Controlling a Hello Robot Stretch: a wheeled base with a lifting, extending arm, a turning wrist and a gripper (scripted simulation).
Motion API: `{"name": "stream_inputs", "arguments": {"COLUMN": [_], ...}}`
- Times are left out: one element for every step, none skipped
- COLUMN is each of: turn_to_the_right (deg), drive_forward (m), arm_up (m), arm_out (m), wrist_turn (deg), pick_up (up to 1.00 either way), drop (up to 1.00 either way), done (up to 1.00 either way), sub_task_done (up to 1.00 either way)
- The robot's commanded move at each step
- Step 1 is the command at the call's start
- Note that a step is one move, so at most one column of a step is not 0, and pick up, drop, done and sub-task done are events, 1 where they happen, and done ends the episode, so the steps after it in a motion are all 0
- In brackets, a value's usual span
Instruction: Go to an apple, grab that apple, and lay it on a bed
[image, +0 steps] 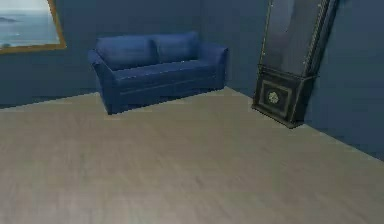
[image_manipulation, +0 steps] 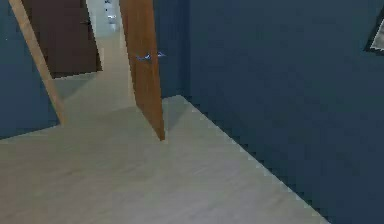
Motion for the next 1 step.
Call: {"name": "stream_inputs", "arguments": {"turn_to_the_right": [-45.0], "drive_forward": [0.0], "arm_up": [0.0], "arm_out": [0.0], "wrist_turn": [0.0], "pick_up": [0.0], "drop": [0.0], "done": [0.0], "sub_task_done": [0.0]}}
